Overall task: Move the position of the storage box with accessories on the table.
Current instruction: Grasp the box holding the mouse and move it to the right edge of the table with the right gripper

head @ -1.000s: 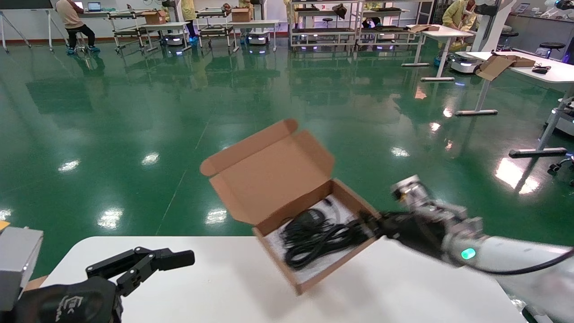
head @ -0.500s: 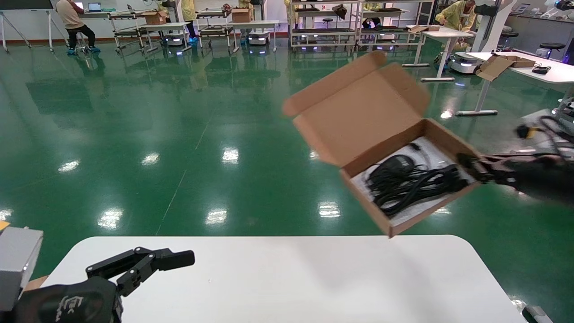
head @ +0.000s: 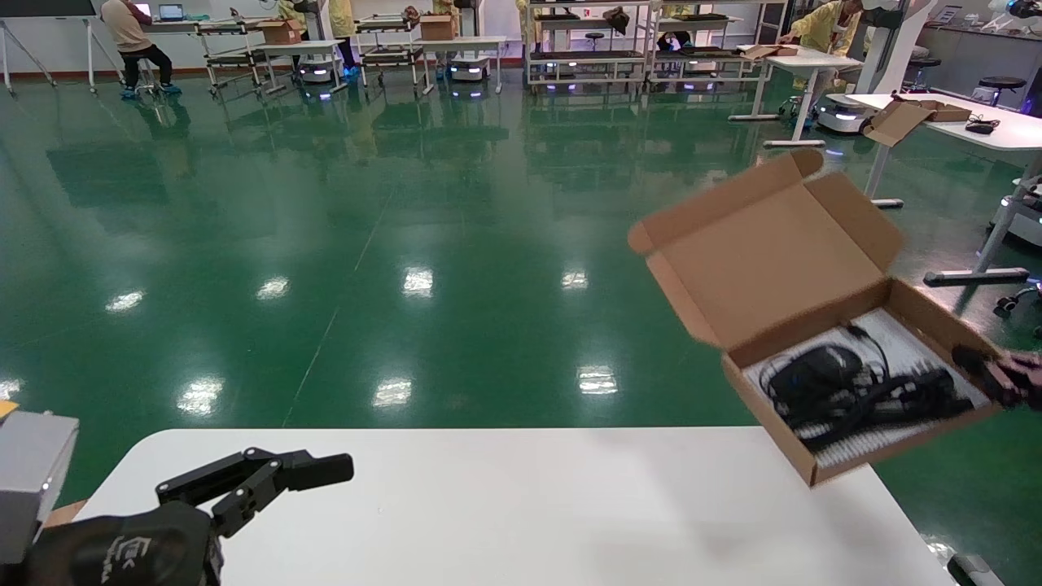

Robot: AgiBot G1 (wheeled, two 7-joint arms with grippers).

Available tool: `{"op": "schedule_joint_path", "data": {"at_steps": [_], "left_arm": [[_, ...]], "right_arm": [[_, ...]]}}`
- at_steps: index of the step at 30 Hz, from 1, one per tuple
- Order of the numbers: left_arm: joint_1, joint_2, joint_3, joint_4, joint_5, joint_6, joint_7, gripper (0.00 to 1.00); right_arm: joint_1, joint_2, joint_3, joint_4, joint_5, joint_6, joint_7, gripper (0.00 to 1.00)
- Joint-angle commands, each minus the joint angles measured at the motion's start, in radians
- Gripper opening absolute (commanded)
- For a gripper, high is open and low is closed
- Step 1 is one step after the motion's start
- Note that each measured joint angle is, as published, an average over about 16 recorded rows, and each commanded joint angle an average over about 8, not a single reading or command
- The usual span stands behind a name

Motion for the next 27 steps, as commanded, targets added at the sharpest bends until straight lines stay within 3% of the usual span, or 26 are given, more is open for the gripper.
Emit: {"op": "schedule_joint_path", "data": {"at_steps": [1,13,27], "left_arm": [[0.0,0.0,0.0,0.0,0.0,0.0,0.0,1.0],[0.0,0.0,0.0,0.0,0.0,0.0,0.0,1.0],[0.0,0.0,0.0,0.0,0.0,0.0,0.0,1.0]], "right_arm": [[-0.029,0.012,0.01,-0.009,0.014,0.002,-0.003,0.0],[-0.251,-0.043,0.118,-0.029,0.167,0.137,-0.072,0.0],[-0.346,-0.125,0.177,0.003,0.255,0.291,-0.149,0.0]]}}
